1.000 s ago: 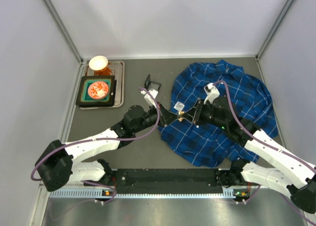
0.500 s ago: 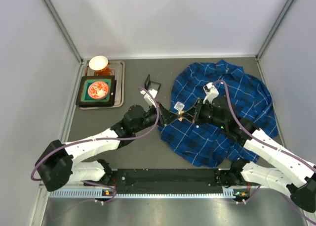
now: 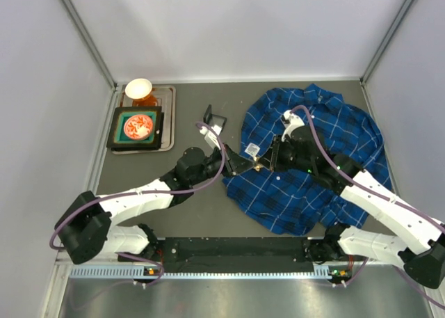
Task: Remove the brooch from the garment
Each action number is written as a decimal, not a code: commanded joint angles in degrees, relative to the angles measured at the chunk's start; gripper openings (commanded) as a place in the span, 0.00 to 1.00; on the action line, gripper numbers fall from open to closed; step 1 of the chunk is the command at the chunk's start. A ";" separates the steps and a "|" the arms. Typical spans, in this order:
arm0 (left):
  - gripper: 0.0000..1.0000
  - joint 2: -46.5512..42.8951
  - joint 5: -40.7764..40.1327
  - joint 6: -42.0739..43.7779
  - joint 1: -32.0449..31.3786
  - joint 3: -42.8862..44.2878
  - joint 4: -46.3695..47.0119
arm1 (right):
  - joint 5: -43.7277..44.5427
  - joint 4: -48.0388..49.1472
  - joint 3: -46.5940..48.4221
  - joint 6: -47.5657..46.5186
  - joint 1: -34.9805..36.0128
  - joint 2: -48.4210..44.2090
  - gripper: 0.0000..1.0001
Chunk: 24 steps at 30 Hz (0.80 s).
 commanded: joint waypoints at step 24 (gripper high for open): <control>0.00 6.21 11.92 -14.33 -0.82 -2.81 16.85 | 1.80 -8.28 9.81 -6.33 2.22 1.66 0.30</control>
